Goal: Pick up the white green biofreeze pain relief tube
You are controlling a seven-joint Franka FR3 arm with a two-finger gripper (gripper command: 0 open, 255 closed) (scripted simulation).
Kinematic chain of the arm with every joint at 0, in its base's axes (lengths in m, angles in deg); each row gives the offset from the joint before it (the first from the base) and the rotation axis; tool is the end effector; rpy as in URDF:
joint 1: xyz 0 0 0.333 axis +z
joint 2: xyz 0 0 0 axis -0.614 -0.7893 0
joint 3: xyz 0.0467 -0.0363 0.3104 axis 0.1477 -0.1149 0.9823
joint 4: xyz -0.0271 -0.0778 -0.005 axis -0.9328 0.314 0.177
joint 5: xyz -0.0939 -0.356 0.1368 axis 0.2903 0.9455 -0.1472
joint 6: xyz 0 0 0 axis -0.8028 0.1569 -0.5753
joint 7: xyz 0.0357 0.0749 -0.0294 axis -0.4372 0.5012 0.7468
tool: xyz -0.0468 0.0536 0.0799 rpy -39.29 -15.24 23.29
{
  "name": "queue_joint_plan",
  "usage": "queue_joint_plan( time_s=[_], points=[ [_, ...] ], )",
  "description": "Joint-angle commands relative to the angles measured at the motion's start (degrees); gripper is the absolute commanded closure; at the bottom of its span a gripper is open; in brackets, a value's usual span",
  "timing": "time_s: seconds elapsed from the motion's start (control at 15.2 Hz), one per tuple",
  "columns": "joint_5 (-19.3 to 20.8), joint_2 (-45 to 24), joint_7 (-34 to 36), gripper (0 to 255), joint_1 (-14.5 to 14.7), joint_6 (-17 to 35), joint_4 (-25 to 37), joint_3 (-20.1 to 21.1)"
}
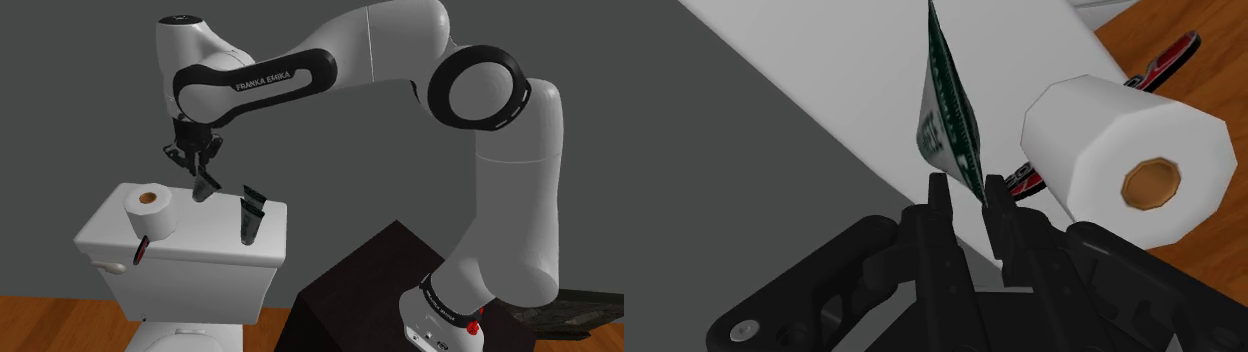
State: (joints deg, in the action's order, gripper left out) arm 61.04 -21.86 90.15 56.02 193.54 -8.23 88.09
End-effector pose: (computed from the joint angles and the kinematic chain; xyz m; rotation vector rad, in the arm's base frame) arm 0.6005 0.3646 0.3465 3.0794 0.0765 0.0720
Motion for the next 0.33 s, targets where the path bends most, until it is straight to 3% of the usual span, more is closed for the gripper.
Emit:
queue_joint_plan(
  time_s=[0.0,0.26],
  points=[
    [-0.2,0.3,-0.3,255,0.0,-1.4,1.1,0.1],
    [-0.5,0.9,-0.5,255,0.0,-2.7,1.9,0.2]
  ],
)
